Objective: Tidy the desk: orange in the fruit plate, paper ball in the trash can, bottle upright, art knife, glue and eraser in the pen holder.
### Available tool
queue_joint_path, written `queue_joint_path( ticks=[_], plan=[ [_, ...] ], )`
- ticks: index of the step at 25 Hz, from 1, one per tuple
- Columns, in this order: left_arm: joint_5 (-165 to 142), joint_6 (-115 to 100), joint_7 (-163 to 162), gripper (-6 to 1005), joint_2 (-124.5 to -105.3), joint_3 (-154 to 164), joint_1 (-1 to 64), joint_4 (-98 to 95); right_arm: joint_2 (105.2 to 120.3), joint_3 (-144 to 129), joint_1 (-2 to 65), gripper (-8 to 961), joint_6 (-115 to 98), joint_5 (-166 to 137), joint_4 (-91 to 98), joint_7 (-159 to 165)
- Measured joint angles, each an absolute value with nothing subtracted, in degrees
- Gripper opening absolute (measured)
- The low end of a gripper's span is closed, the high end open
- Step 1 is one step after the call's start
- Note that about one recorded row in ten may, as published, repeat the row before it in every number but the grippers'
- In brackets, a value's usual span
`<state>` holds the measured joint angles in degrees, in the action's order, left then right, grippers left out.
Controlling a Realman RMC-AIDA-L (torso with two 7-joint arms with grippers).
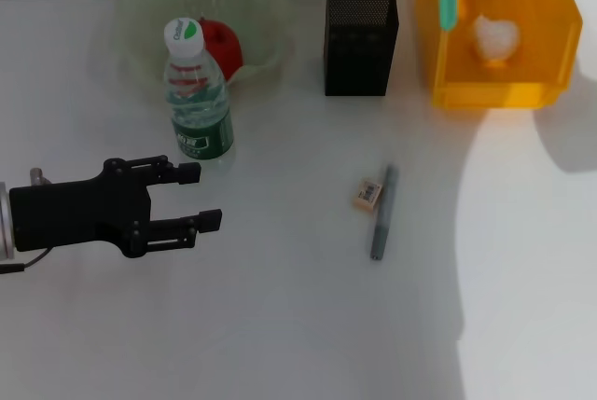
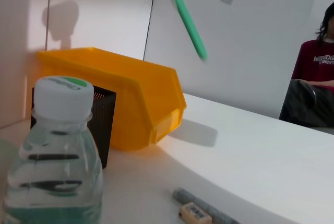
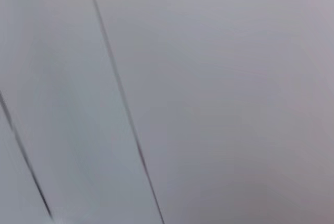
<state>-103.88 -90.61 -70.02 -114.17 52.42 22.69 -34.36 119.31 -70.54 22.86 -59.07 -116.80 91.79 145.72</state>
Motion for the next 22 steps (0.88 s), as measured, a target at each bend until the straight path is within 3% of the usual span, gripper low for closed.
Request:
queue_joint_path(
  ticks=[4,8,16,22],
  plan=[
    [-103.8,-90.5,-70.0,725,-114.24,52.4,23.3,-34.3,119.36,-70.5,23.7,210,-47.4,-90.1,75.2,122.6],
    [-103.8,-90.5,-70.1,725,-114.43,52.3,23.4,-34.3,119.21,-69.8,32.7,230,-46.3,-58.8,48.5,90.6],
    [-103.7,-90.9,-70.3,725,-115.38,51.7,23.3,-34.4,119.11,-65.9,43.4,268,-45.0,-49.9,27.8,72.5],
    [-103.7,-90.9,-70.4,725,-115.55,51.5,23.3,-34.6,119.18,-66.2,44.7,297,-43.5,-50.5,26.1,70.5]
  ],
)
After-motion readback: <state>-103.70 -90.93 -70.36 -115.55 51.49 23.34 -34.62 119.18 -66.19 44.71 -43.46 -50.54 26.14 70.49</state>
